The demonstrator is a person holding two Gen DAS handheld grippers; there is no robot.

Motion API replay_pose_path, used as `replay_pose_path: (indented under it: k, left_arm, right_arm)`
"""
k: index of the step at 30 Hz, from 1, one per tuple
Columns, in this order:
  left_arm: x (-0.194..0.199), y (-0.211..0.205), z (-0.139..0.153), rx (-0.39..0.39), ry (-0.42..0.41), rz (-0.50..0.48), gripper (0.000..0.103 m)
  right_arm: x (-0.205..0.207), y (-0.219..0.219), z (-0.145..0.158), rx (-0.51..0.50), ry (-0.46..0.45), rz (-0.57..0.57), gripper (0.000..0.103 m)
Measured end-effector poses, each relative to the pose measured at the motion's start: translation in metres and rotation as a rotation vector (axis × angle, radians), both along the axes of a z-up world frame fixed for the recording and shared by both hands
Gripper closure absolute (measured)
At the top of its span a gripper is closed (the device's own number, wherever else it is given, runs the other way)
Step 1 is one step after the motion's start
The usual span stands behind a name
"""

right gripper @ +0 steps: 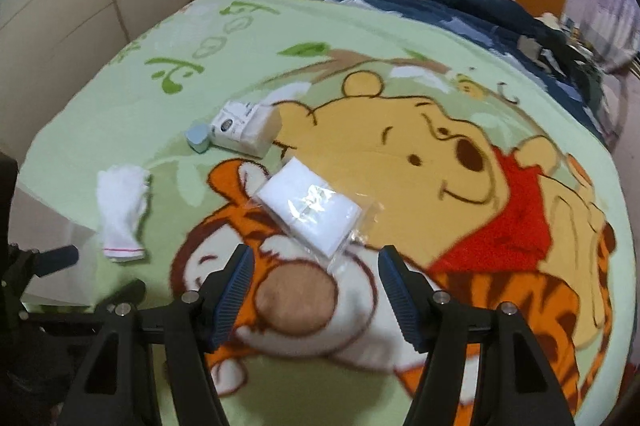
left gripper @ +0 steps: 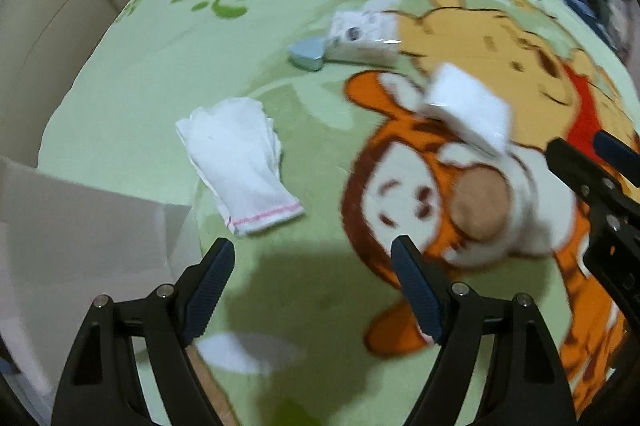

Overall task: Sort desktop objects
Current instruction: 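Grasp the white sock with the left tool while the right tool grasps the plastic-wrapped pack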

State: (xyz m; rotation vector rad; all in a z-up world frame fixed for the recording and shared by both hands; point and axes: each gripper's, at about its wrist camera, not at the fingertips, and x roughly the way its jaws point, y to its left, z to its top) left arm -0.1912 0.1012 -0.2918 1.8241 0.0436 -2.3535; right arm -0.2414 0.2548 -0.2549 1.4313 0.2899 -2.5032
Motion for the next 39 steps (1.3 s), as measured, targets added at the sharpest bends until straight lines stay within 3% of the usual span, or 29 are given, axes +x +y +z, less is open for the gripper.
replay_pose_path:
  k: [5,10,14,18,22,23,32,39]
  left_arm:
    - [-0.013,-0.013,-0.028,0.003,-0.027,0.054,0.021]
    - [-0.007,-0.015,-0.035,0.001,-0.037,0.027,0.021]
    - [-0.001,-0.017,-0.038,0.023,-0.054,0.018,0.021]
    - [0.001,-0.019,-0.04,0.028,-0.063,0.014,0.021]
    - [0.0,-0.021,-0.04,0.026,-0.061,0.021,0.021]
    - [0.0,-0.022,-0.04,0.028,-0.06,0.025,0.021]
    - [0.008,-0.017,-0.038,0.015,-0.067,0.016,0.021]
    - [0.008,-0.02,-0.034,0.008,-0.059,0.038,0.021]
  right_arm:
    - [-0.028,-0.014,-0.035,0.011,-0.012,0.056,0.037]
    - [-0.053,-0.024,-0.062,0.024,-0.04,0.089,0.037]
    - [-0.072,-0.033,-0.085,0.053,-0.085,0.13,0.02]
    - [-0.087,-0.039,-0.11,0.14,-0.149,0.148,0.017]
    - [-0.087,-0.028,-0.103,0.037,-0.134,0.124,0.019]
    - [-0.087,-0.023,-0.1,-0.003,-0.127,0.111,0.025]
    - [-0.08,-0.012,-0.087,-0.05,-0.115,0.06,0.044]
    - [-0.029,0.008,-0.075,-0.013,-0.094,-0.027,0.045]
